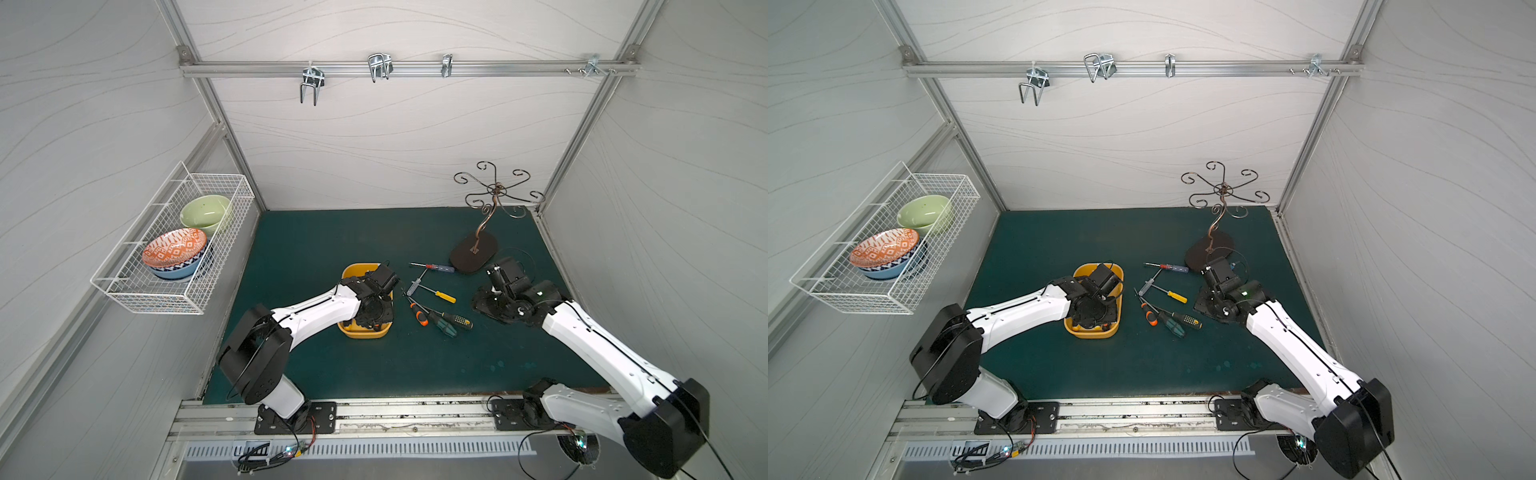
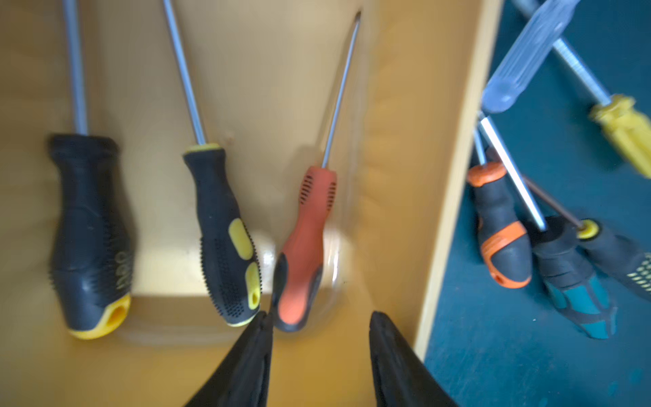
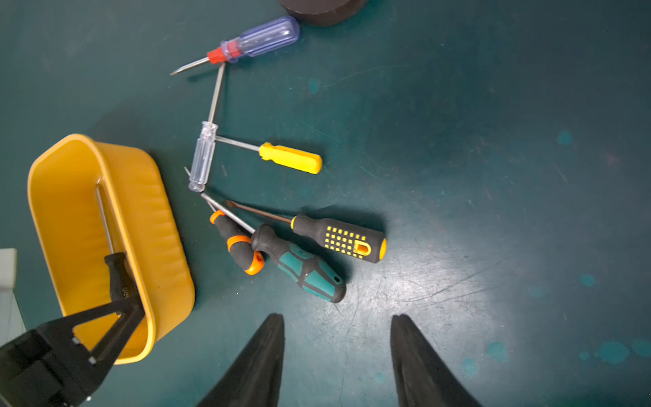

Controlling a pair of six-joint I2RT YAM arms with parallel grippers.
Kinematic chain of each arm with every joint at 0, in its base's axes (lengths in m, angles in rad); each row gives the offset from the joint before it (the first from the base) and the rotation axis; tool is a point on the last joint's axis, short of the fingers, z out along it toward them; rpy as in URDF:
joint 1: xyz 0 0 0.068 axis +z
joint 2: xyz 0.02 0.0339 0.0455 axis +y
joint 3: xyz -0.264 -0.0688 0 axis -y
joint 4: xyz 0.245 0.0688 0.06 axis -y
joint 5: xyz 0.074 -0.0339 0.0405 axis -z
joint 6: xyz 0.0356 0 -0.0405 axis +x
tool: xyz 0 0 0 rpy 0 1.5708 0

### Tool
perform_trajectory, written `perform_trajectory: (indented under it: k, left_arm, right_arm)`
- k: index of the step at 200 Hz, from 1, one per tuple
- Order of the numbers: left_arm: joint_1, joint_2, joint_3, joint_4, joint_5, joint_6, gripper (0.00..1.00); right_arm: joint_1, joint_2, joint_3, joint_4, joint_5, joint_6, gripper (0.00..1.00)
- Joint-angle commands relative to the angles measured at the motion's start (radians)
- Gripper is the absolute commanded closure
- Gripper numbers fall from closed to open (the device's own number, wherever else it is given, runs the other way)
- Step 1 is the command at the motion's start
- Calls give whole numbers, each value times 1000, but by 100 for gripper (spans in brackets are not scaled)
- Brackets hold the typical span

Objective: Put the screwdriver on the desktop into the storage box
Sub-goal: Place the screwdriver in the storage box, then pick up the screwdriver from the center of the board.

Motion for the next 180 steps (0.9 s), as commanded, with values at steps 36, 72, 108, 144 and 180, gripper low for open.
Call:
perform_trajectory:
  k: [36, 72, 108, 144, 180]
  left_arm:
    - [97, -292, -37, -9, -165, 17, 39]
    - [235, -418, -111, -9, -141, 49, 33]
    - [354, -478, -177, -9, -35, 27, 33]
    - [384, -503, -210, -16, -11, 13, 34]
    - [401, -512, -212, -28, -9, 30, 34]
  right_arm:
    - [166, 190, 159, 14, -99, -210, 47]
    - [258, 423, 292, -18, -185, -307, 46]
    - [314, 591, 389, -48, -173, -355, 40]
    - [328, 681, 429, -54, -125, -365, 37]
    - [328, 754, 456, -60, -91, -373, 39]
